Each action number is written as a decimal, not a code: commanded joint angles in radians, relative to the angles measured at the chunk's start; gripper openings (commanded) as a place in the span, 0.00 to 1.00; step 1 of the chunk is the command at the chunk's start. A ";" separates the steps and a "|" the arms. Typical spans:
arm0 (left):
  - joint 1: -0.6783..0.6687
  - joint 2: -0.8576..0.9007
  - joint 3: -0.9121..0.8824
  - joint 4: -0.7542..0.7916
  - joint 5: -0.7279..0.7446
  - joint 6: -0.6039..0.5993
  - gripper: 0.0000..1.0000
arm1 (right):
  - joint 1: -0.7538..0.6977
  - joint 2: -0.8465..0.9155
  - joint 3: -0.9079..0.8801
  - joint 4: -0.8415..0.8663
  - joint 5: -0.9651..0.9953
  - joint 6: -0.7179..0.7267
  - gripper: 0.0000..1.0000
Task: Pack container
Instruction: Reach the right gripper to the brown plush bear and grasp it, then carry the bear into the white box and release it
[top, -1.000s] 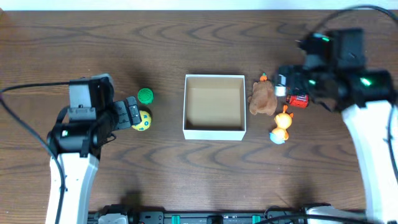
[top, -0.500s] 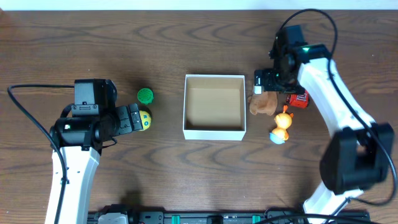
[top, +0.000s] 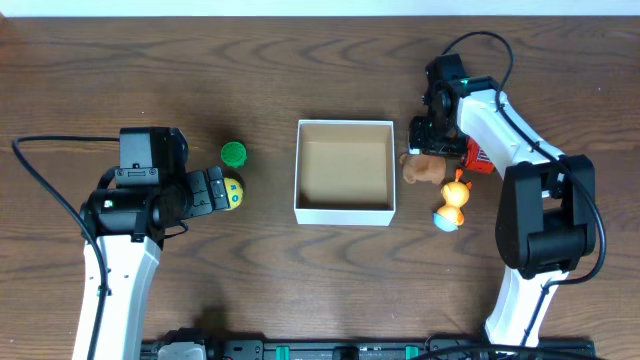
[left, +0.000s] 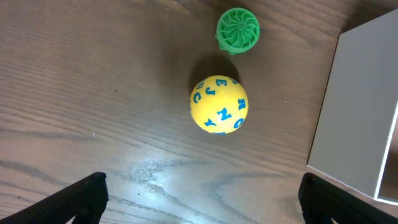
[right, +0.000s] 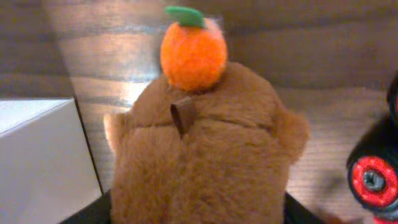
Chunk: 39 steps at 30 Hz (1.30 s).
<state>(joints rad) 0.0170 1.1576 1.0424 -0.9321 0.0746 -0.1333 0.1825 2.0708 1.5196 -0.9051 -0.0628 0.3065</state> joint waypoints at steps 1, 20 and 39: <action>0.004 -0.002 0.015 -0.003 -0.012 0.009 0.98 | 0.007 -0.006 0.019 0.000 0.010 -0.028 0.24; 0.004 -0.002 0.015 -0.003 -0.012 0.009 0.98 | 0.392 -0.463 0.062 0.040 0.138 0.246 0.03; 0.004 -0.002 0.015 -0.003 -0.012 0.009 0.98 | 0.501 -0.081 0.005 0.296 0.089 0.391 0.54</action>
<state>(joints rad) 0.0170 1.1576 1.0424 -0.9325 0.0746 -0.1333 0.6769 1.9957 1.5204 -0.6315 0.0544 0.7380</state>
